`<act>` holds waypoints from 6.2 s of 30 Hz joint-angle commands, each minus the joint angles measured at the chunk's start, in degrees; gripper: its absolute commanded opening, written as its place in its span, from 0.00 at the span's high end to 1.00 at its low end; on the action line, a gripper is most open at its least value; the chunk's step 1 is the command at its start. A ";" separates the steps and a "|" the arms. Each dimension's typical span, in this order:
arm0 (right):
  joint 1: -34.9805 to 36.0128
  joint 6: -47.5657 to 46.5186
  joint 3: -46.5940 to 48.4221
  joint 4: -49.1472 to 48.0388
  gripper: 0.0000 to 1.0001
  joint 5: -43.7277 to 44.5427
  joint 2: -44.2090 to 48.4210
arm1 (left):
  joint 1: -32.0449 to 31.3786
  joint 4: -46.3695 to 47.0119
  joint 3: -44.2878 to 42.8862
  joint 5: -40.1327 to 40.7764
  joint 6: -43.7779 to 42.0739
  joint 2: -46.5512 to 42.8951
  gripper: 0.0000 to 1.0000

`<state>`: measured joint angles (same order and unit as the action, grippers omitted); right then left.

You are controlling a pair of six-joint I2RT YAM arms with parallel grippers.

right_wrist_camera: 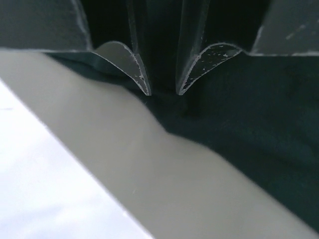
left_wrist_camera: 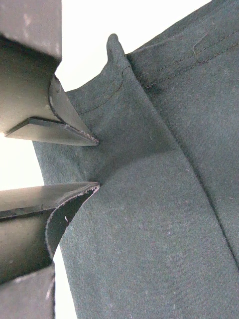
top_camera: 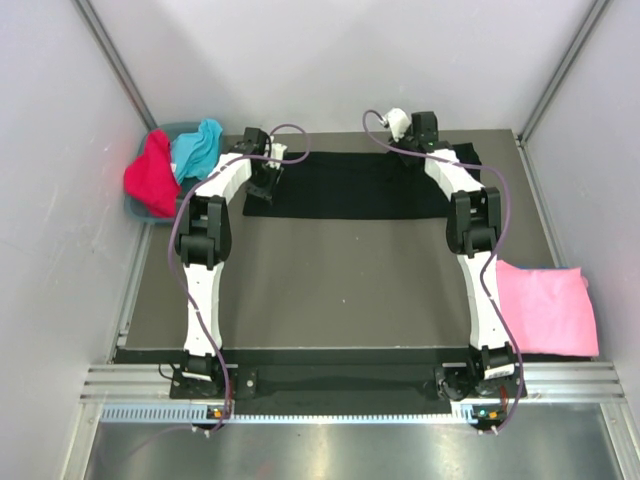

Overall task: Fold and stack the t-shirts
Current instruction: Fold the tshirt

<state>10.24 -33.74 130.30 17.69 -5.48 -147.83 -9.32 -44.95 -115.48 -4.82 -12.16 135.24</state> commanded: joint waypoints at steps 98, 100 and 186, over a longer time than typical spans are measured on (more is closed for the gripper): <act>0.04 8.51 1.89 -0.29 1.00 -5.86 5.89 | -4.13 -1.81 0.61 0.78 -0.05 0.99 0.59; 0.04 8.60 1.89 -0.47 1.00 -6.04 6.06 | -4.13 -1.72 0.61 0.78 -0.05 0.82 0.59; 2.15 13.26 -12.26 1.73 0.06 2.40 24.25 | -1.49 -15.70 4.18 -1.86 -36.16 -13.94 0.53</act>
<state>12.47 -21.80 119.42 18.72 -3.16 -127.55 -10.57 -57.21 -115.79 -6.57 -38.13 127.98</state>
